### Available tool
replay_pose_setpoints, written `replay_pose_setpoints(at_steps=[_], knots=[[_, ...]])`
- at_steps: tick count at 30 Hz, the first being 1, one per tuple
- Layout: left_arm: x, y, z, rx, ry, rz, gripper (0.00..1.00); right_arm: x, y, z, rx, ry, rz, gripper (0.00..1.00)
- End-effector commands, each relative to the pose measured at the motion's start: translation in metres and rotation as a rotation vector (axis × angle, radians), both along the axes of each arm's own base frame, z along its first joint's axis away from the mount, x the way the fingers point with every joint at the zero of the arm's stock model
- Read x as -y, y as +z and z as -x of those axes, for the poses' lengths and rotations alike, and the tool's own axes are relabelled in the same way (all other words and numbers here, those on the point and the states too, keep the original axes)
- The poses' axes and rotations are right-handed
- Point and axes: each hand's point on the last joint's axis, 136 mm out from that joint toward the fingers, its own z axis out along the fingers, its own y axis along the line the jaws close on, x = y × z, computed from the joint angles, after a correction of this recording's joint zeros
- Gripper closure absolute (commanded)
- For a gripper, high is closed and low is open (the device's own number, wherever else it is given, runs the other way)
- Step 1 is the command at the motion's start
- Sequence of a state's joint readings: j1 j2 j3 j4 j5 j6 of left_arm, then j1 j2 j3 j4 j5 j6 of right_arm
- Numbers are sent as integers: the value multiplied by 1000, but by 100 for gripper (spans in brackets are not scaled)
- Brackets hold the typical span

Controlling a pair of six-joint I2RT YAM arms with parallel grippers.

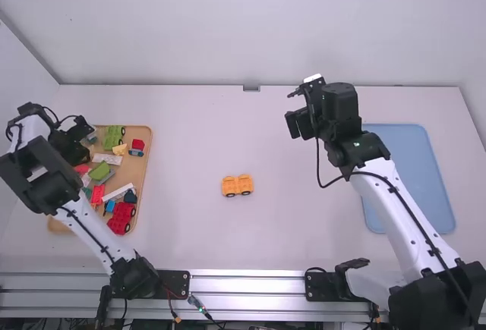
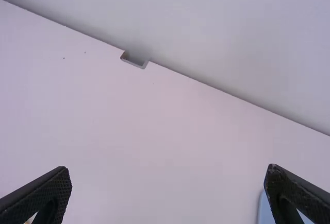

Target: Assemble lego blocks to make yellow taxi

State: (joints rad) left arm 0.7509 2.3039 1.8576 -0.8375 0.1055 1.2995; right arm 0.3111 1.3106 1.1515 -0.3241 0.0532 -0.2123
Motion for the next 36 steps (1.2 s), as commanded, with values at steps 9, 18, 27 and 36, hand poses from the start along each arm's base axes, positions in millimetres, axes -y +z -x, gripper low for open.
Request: replay_pose_setpoints(at_steps=[9,18,27,36], knots=[[12,-20,-13,7,-44,31,44,-1,16,-2,35,1,-22,1],[9,-27,-11,3,-36,37,47,-1,17,-3,40,1,-23,1],[9,-30,-10,-5,-27,37,56,-1,17,-3,38,1,-23,1],[6,-31,-8,-30,-10,10,64,-1,16,-3,36,1,-22,1]])
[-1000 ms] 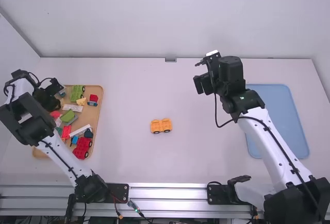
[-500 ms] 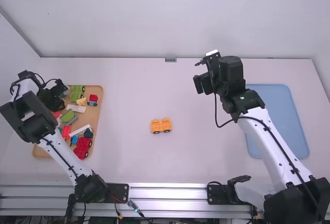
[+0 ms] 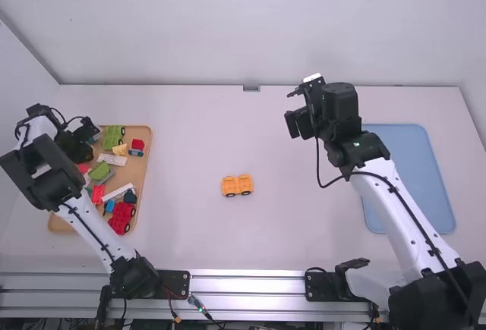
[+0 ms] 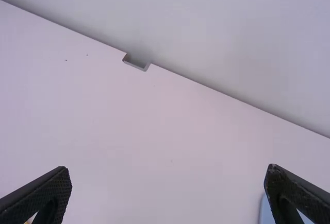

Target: Assemble lego blocks to make yellow taxi

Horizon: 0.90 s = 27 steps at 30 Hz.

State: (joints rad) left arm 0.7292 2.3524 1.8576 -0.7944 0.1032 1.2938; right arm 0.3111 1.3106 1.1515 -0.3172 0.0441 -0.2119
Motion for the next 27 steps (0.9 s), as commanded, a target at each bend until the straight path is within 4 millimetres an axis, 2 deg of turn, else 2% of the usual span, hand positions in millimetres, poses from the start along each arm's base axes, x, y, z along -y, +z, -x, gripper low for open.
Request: replay_pose_setpoints(at_steps=[1,11,18,20,24,27], knots=[[2,-10,3,-27,5,7,65,1,15,-2,29,-7,-14,1],[10,-10,-3,-29,-5,11,77,1,14,-2,29,-8,-13,1],[17,-7,-7,-32,-13,11,80,1,14,-2,27,-7,-14,1],[19,-2,-11,-20,3,6,85,1,14,-2,27,-7,-14,0],[22,8,-12,-14,-4,1,85,1,14,-2,27,-6,-13,1],[27,23,-12,-10,-14,-3,85,1,14,-2,28,-7,-14,1]])
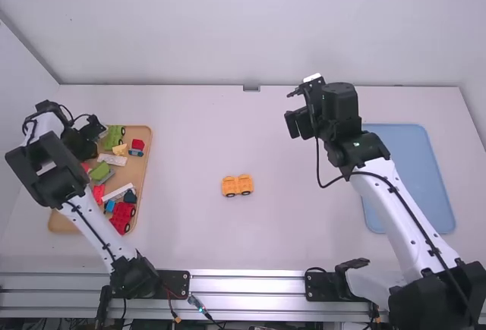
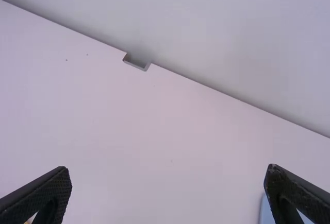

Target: Assemble lego blocks to make yellow taxi

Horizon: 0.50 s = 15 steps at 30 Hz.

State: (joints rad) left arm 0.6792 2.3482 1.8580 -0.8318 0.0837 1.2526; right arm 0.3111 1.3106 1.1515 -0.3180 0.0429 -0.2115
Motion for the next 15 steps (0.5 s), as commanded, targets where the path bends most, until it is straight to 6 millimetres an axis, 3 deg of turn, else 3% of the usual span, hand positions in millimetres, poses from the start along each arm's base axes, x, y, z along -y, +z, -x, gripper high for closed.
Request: replay_pose_setpoints(at_steps=[1,9,12,15], knots=[[6,25,-5,26,-9,-16,85,1,15,-2,30,-7,-14,1],[29,84,-8,8,-26,6,85,-15,15,3,16,76,-64,1],[45,114,-17,18,9,20,85,-25,19,5,21,126,-99,1],[60,131,-27,31,9,19,88,-32,20,5,22,157,-119,1]])
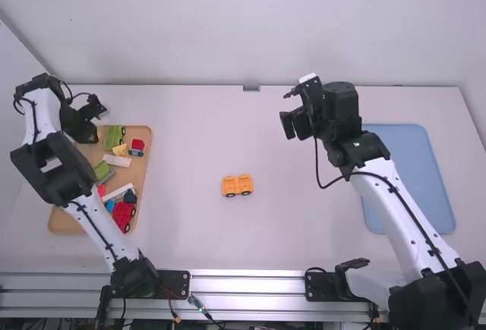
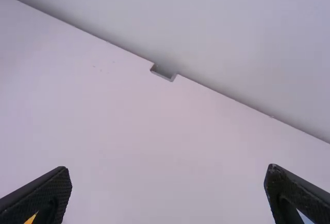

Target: Assemble lego blocks to make yellow taxi

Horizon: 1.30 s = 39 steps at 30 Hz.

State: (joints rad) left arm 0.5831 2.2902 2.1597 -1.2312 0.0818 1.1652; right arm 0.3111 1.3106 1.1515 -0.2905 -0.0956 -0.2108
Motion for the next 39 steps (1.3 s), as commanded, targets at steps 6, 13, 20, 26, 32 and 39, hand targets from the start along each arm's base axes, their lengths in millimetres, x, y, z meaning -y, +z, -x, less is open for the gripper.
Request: replay_pose_setpoints(at_steps=[6,13,20,26,32,39], knots=[[50,56,-41,113,31,-49,94,-19,-1,-15,-18,42,-100,1],[112,92,-57,237,-68,26,98,-32,-26,-48,-21,23,-142,1],[153,114,-44,321,-148,54,98,-57,-35,-49,-40,156,-215,1],[217,106,-29,431,-332,21,98,-69,-38,-40,-136,171,-330,1],[291,100,-2,605,-525,-22,96,-67,-48,-32,-229,150,-378,1],[352,105,23,799,-671,4,87,-73,-52,-11,-350,281,-474,15]])
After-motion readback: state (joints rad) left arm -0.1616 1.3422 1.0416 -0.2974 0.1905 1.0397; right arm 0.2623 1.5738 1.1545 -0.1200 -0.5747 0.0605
